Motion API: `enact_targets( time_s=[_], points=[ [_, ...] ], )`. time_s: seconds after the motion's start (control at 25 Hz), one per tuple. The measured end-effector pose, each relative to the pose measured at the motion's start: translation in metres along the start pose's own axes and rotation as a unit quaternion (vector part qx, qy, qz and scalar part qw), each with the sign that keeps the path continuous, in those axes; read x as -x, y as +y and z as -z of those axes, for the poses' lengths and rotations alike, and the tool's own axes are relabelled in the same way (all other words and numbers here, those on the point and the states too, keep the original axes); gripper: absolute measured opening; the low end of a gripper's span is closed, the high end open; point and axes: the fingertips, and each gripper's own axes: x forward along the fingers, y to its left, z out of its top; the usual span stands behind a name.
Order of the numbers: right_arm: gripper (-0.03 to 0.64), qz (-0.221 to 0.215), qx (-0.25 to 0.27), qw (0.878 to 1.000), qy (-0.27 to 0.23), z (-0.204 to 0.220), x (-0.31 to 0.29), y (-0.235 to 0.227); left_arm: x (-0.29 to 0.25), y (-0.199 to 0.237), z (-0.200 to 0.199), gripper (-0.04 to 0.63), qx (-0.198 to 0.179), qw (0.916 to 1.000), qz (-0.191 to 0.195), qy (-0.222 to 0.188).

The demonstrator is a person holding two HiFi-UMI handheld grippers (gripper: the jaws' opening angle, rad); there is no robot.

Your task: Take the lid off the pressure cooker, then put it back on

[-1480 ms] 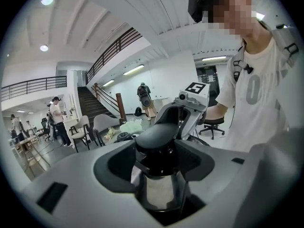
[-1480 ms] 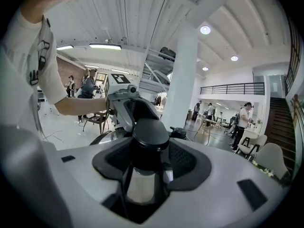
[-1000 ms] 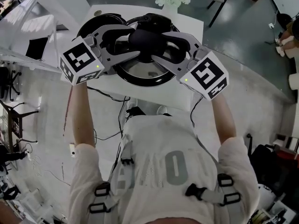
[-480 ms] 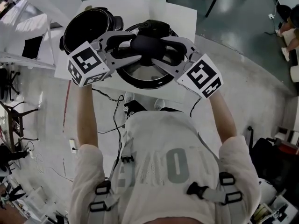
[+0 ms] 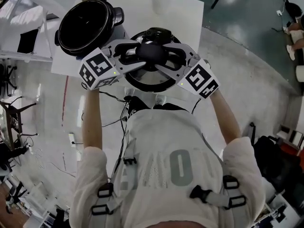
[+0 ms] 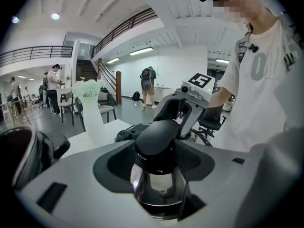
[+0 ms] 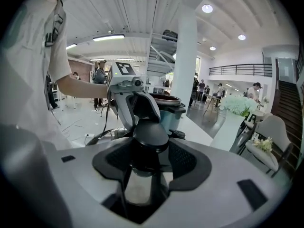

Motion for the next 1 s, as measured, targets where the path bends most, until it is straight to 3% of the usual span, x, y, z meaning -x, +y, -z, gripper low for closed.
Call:
enact_targets(
  time_s=[0.56, 1.0],
  points=[
    [0.236, -0.018, -0.014, 0.998, 0.06, 0.067, -0.034, 0.009, -0.038, 0.002, 0.065, 0.261, 0.043, 0.9978, 0.01, 0.05],
    [0.236, -0.011, 0.013, 0.995, 0.1, 0.097, -0.043, 0.011, -0.057, 0.001, 0.083, 0.261, 0.022, 0.997, 0.003, 0.075]
  ],
)
